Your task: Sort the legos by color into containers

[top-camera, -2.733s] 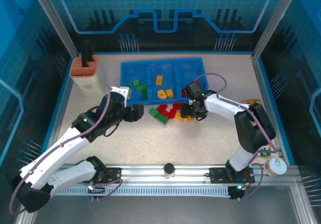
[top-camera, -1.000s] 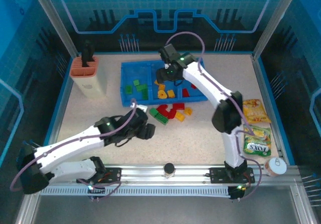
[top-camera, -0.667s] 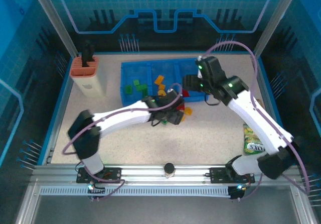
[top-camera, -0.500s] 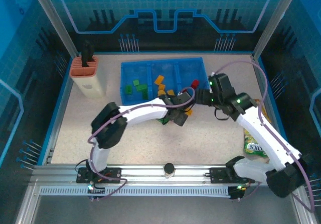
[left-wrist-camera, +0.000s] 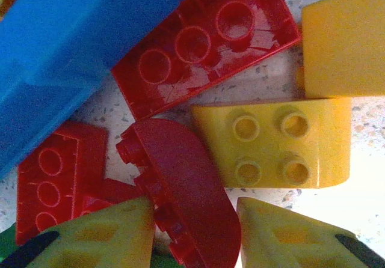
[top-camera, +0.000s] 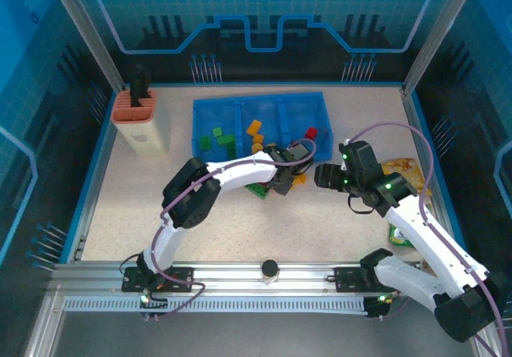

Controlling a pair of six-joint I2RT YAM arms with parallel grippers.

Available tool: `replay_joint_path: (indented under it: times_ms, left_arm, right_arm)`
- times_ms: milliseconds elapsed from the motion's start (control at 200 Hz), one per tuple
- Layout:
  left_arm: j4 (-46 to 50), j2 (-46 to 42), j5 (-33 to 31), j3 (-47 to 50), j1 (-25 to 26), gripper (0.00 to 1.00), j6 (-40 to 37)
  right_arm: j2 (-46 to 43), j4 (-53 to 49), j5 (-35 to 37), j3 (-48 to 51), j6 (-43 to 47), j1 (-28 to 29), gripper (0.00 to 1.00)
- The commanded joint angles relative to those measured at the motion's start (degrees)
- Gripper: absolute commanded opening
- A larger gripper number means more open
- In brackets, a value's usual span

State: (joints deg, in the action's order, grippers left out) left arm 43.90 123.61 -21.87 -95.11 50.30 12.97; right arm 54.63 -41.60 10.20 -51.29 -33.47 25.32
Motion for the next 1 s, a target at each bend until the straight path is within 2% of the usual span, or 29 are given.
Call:
replay_joint_path:
  times_ms: [0, 185, 335, 505, 625, 790, 995]
  left_arm:
    - [1.21, -0.01, -1.18, 0.86, -0.21, 0.39, -1.02]
    - [1.7, -2.23, -1.33, 1.48, -0.21, 0.29, -0.55]
    - [2.4, -9.88, -1.29, 0.51, -0.21, 0.27, -0.64]
    - [1.27, -13.42, 1.2, -7.95, -1.15, 0.26, -1.9]
    - [-0.7, -10.38, 4.12, -15.27, -3.14, 0.26, -1.49]
    - [-2.67, -0.65, 8.84, -27.13, -6.95, 0.25, 0.81]
    - [-0.98, 9.48, 9.9, -40.58, -8.97, 0.29, 1.97]
  right_arm:
    - [-0.9, 1.2, -0.56, 0.51, -1.15, -0.62, 0.79]
    - [-2.61, -0.64, 0.47, -0.34, -1.02, -0.71, 0.79]
    - [-5.23, -2.77, 1.79, -1.14, -1.02, -0.84, 0.79]
    - [-6.99, -3.04, 1.88, -0.85, -1.68, -2.0, 0.79]
    - [-7.34, -3.59, 0.89, -0.85, -2.24, -2.29, 0.78]
    - [-10.26, -5.2, 0.75, -0.39, -2.86, -2.33, 0.78]
    - [-13.99, -7.6, 0.29, 0.55, -3.35, -2.3, 0.77]
